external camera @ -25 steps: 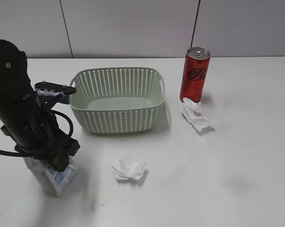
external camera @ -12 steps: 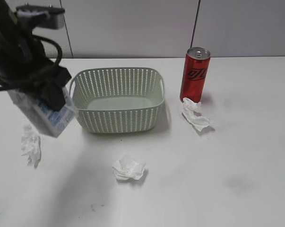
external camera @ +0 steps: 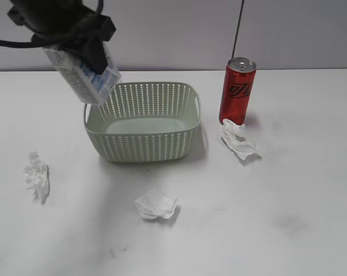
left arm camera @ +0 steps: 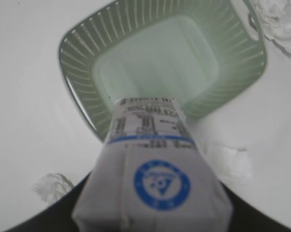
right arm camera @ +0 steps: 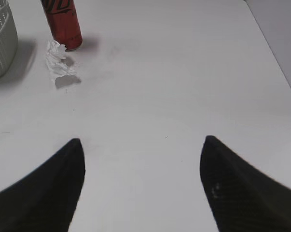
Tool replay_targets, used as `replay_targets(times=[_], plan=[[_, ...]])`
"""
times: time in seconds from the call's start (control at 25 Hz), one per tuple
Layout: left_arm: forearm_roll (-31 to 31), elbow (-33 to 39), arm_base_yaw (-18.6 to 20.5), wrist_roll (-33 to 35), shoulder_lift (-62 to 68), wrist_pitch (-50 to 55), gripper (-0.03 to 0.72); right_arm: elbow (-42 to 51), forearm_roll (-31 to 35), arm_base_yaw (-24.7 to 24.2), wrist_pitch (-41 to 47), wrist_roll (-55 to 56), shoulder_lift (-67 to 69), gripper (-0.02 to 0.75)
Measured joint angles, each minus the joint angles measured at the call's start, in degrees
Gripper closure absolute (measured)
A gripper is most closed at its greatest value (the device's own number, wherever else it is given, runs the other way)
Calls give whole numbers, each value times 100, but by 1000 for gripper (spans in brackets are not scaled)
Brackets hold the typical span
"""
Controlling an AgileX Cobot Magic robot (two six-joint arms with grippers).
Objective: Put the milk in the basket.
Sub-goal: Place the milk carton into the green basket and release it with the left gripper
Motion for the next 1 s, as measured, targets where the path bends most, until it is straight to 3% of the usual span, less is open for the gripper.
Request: replay_targets(times=[0.44, 1.0], plan=[[354, -1011, 0, 0, 1702, -311, 359, 0, 0, 0, 0, 0, 0, 148], [403, -1058, 0, 0, 2779, -772, 359, 0, 0, 0, 0, 0, 0, 148]])
